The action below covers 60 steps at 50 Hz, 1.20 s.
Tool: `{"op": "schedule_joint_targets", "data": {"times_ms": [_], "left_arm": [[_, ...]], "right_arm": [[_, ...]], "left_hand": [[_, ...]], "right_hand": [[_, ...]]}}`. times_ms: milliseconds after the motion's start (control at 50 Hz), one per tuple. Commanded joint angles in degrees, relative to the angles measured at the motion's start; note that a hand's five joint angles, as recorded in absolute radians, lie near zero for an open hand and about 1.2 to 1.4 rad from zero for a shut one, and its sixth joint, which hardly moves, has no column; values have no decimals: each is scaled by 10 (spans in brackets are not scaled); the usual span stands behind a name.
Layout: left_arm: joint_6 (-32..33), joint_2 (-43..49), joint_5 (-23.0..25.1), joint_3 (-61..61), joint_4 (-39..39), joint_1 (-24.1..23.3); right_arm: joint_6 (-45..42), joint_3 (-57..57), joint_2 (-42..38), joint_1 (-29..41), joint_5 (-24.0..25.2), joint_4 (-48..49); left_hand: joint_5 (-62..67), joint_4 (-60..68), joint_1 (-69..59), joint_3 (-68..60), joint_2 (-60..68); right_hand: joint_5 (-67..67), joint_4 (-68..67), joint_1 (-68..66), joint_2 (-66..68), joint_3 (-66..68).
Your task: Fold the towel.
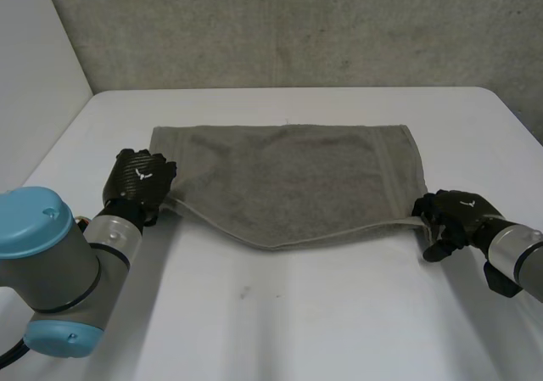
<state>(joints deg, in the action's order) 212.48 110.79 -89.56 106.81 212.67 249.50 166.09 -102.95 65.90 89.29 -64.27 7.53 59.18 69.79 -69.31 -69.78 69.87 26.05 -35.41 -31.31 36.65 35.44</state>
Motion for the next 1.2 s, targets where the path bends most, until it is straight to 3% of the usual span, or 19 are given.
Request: {"op": "schedule_joint_targets", "data": {"times_ms": [20, 200, 320, 420, 660, 760, 800, 820, 860, 900, 1060, 1100, 1200], "left_arm": [[0, -1, 0, 0, -1, 0], [0, 0, 0, 4, -1, 0], [0, 0, 1, 7, 0, -1], [0, -1, 1, 9, -1, -1], [0, -1, 1, 9, -1, -1], [0, -1, 1, 9, -2, -2], [0, -1, 1, 9, -2, -2], [0, -1, 1, 9, -2, -2], [0, -1, 1, 12, -2, -2], [0, -1, 1, 13, -1, -2], [0, 4, 3, 14, -7, -2], [2, 5, 4, 14, -9, -2], [3, 4, 4, 14, -26, 0]], "right_arm": [[82, -7, -1, 1, -10, 45], [91, -3, -16, 25, -94, 107], [94, 11, -31, 31, -120, 102], [99, 3, -4, 32, -122, 94], [92, -6, -10, 34, -119, 93], [89, -6, -17, 40, -119, 95], [87, -3, -23, 40, -116, 102], [87, -3, -23, 40, -116, 102], [80, 4, -32, 39, -113, 102], [69, 7, -36, 39, -112, 103], [-41, 13, -22, 33, -111, 97], [-64, 9, -15, 33, -111, 95], [-133, -10, -2, 33, -110, 93]], "left_hand": [[108, 102, -107, -102, 101], [108, 102, -107, -102, 101], [108, 102, -107, -102, 101], [108, 102, -107, -102, 101], [108, 102, -107, -102, 101], [108, 102, -107, -102, 101], [108, 102, -107, -102, 101], [108, 102, -107, -102, 101], [108, 102, -107, -102, 101], [108, 102, -107, -102, 101], [108, 102, -107, -102, 101], [-114, -120, 115, 120, -121], [-255, -261, 256, 261, -262]], "right_hand": [[48, -55, -96, 42, 54], [70, -76, -117, 64, 76], [30, -36, -77, 24, 36], [-133, 127, 86, -139, -127], [-108, 102, 61, -114, -102], [-49, 43, 2, -55, -43], [101, -107, -148, 95, 107], [102, -108, -149, 96, 108], [365, -371, -412, 359, 371], [439, -445, -486, 433, 445], [439, -446, -487, 434, 446], [439, -446, -487, 434, 446], [439, -446, -487, 434, 446]]}}
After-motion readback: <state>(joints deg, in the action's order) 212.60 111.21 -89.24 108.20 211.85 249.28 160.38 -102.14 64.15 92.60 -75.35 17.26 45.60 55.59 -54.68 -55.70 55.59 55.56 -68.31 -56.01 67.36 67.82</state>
